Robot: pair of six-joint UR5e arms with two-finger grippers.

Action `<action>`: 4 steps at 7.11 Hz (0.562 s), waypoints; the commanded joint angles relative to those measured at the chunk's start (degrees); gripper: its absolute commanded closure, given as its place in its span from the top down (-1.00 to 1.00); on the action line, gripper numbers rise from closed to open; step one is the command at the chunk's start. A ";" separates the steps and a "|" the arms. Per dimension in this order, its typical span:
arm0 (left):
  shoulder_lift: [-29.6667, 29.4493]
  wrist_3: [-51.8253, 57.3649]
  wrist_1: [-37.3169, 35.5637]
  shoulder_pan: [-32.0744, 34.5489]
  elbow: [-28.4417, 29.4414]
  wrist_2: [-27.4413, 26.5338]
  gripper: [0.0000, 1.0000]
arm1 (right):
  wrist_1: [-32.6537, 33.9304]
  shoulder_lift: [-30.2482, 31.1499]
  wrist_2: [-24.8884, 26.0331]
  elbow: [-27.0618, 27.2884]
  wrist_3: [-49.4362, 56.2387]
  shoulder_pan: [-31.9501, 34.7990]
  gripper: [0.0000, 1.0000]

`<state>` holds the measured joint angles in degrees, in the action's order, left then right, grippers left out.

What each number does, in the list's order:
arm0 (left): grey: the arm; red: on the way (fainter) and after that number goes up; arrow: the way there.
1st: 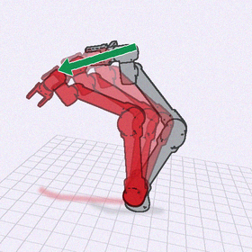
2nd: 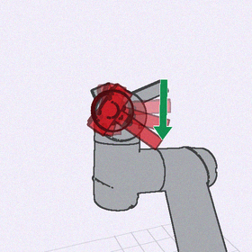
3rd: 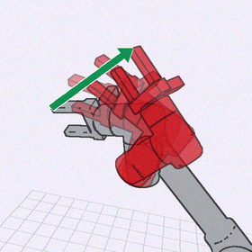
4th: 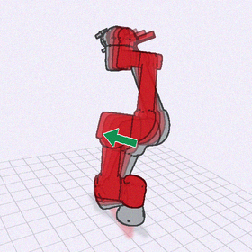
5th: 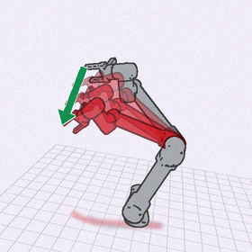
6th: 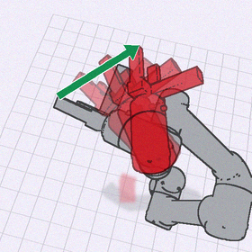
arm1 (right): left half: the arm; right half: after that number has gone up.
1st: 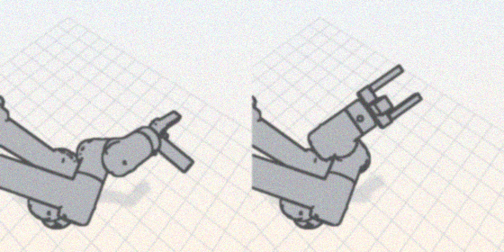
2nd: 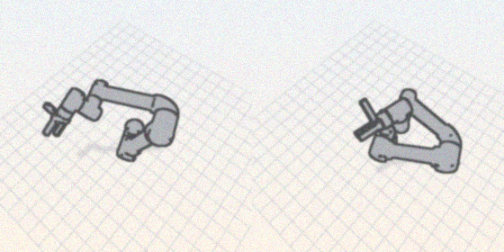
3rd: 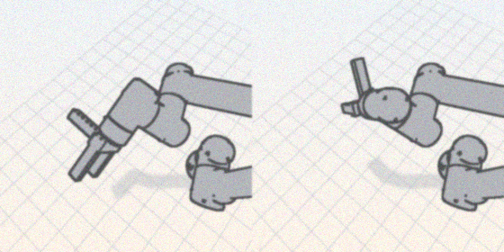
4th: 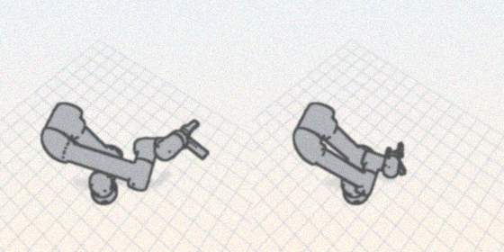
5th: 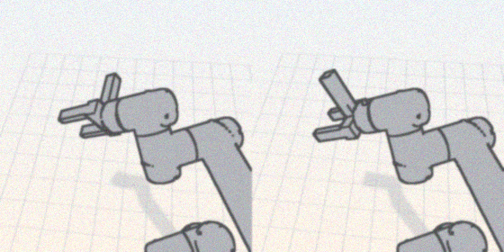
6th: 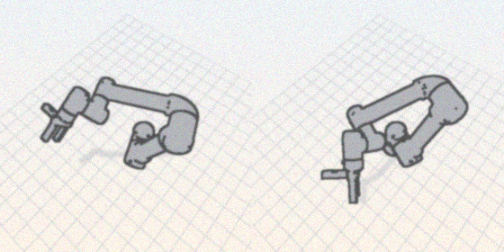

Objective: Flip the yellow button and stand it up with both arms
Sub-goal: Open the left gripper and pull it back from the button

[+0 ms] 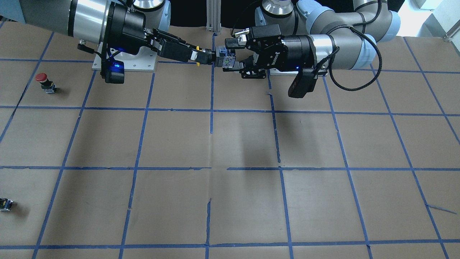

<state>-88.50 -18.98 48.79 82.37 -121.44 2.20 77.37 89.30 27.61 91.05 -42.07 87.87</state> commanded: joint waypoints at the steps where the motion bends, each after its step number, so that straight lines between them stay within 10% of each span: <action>1: 0.25 -1.33 -0.18 -0.11 0.50 -0.53 1.00 | 0.06 0.00 0.77 -0.09 -0.12 -0.94 -0.84; 4: -0.71 -6.33 -2.03 -2.83 8.65 -12.22 1.00 | 0.95 -0.09 9.96 -0.09 5.21 -7.95 -0.90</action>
<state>-88.60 -23.74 47.11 80.48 -116.51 -2.74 78.16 89.32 33.64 90.99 -40.02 83.37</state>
